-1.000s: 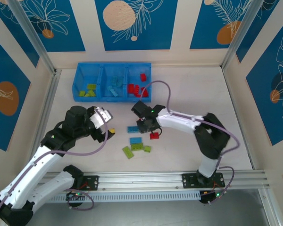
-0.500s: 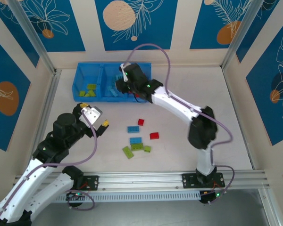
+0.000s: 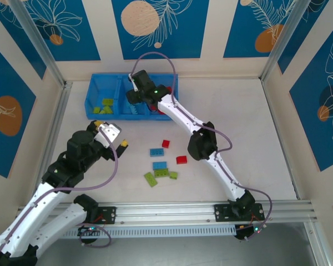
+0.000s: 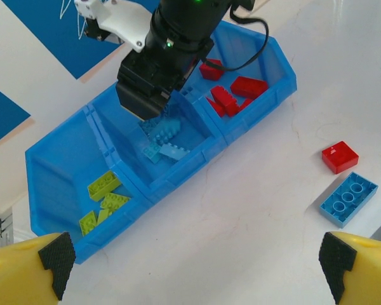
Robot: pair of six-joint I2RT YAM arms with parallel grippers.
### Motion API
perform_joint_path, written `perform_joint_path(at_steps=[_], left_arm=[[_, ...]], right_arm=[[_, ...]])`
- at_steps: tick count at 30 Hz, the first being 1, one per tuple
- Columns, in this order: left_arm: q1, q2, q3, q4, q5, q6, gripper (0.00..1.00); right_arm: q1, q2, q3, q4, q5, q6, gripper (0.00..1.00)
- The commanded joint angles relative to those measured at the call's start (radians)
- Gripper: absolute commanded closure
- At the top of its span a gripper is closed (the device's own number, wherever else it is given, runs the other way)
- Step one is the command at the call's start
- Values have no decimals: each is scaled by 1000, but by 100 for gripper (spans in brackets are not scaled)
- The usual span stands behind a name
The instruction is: Sort the legos into containers by color
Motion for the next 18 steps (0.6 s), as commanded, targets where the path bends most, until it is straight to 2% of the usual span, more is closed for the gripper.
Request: perform_joint_path(at_steps=[1,4,7,11,13,16,18], left_arm=[[-2,-9,-5,2,-2,-2,0],[-3,-7,-6,1,7,-2,0],[-2,-3,-2,-3,19,-3,0],[-3,-2,4,-9,40,-10,0],[-3,-1,7,-17,59,-9,0],[-2,7,14,-55,142,32,0],[-2,20,22,-69,179,41,0]], right_arm=[[6,-206,-72,-64,-38,-6,41],[3,-400,-264,-90,-69,32,41],[4,-638,-581,-38,-88,91,40],[7,-957,-1053,101,-56,268,37],[7,-1085,-1223,122,-19,390,30],[10,-1209,-1436,131,20,592,25],[19,-1224,-1518,151,3,673,22]])
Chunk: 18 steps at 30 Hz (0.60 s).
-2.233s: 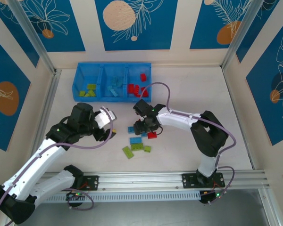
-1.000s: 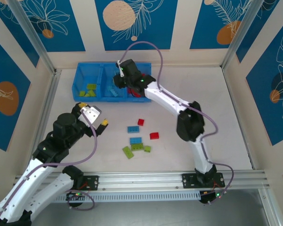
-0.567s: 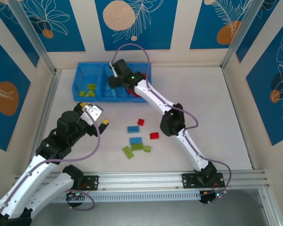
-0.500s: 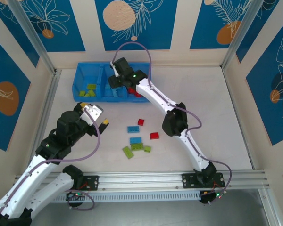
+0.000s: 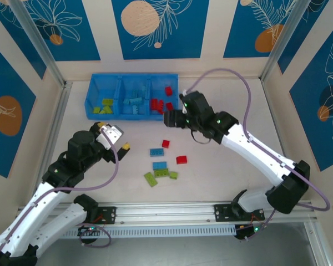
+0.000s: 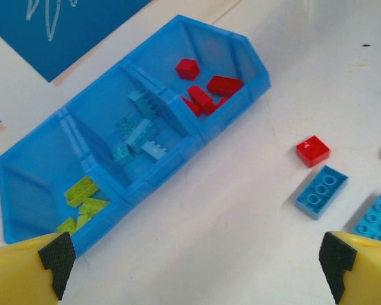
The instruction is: Sort the legos into containers by color
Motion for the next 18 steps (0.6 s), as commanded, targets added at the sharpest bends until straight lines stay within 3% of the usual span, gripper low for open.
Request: perform_joint_path(at_steps=[1,7,13,18], left_arm=[[-3,18,27,-45,103,32,0],[-4,65,42,-68,196,45,0],[-4,92,47,-86,141,44,0],[-4,94,48,-86,132,43,0]], right_arm=[[18,39,-121,19,14,247,22],[48,354,64,-186,-7,286,22],[52,556,167,-142,-45,260,23],[48,662,220,-134,-61,253,30]])
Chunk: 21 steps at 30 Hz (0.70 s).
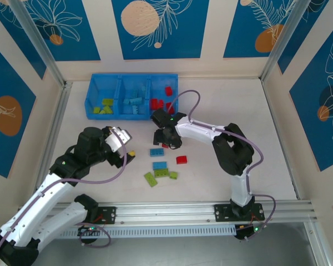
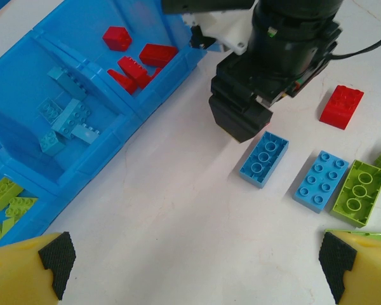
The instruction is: Sort the legos into containers by color
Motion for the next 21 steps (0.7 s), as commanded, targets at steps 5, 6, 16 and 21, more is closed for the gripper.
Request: perform_joint_path(at_steps=[5,6,16,21], left_arm=[[-4,-4,39,-20,-6,18,0],[-5,-4,39,-20,-4,19,0],[-5,-5,40,-19,-4,15,0],[-5,-5,40,-17,-3,14,0]], right_arm=[[-6,59,25,-7,14,26,46],[-8,58,17,-5,22,26,50],[2,-219,-137,67,84,-33,73],[20,-360,-159,243,190,-229,74]])
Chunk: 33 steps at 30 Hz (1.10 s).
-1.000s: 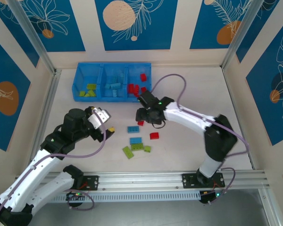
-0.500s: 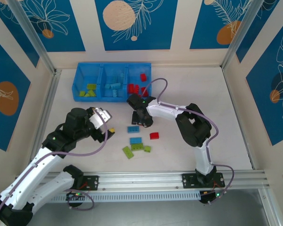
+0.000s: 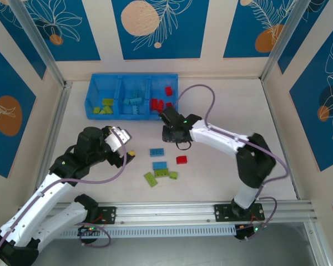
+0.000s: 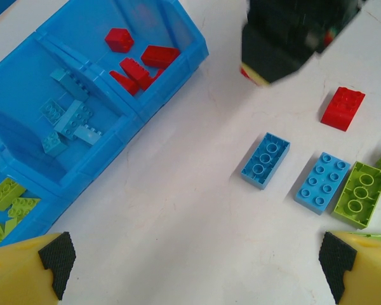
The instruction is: Sort the legos into containers by color
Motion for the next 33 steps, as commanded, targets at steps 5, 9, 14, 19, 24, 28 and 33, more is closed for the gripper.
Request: perform_joint_path(at_steps=[5,9,14,19,24,28,33], left_arm=[[-5,-5,33,-17,-7,15,0],[-6,-9,30,-17,-21,18,0],[-6,-11,25,-12,-21,19,0],[-6,-7,24,-10,-19,19,0],[-6,-7,23,-7,-17,19,0],[-5,-4,24,-10,-9,16,0],[-8,-3,28,-12,4,12,0]], right_arm=[[-51,80,198,199,100,-354,78],[-103,321,526,27,177,-424,77],[-166,568,872,-103,169,-485,68],[-223,715,1149,-168,84,-536,36],[-214,706,1293,-280,76,-569,31],[-181,504,1113,-300,40,-543,31],[-147,90,579,-168,16,-443,29]])
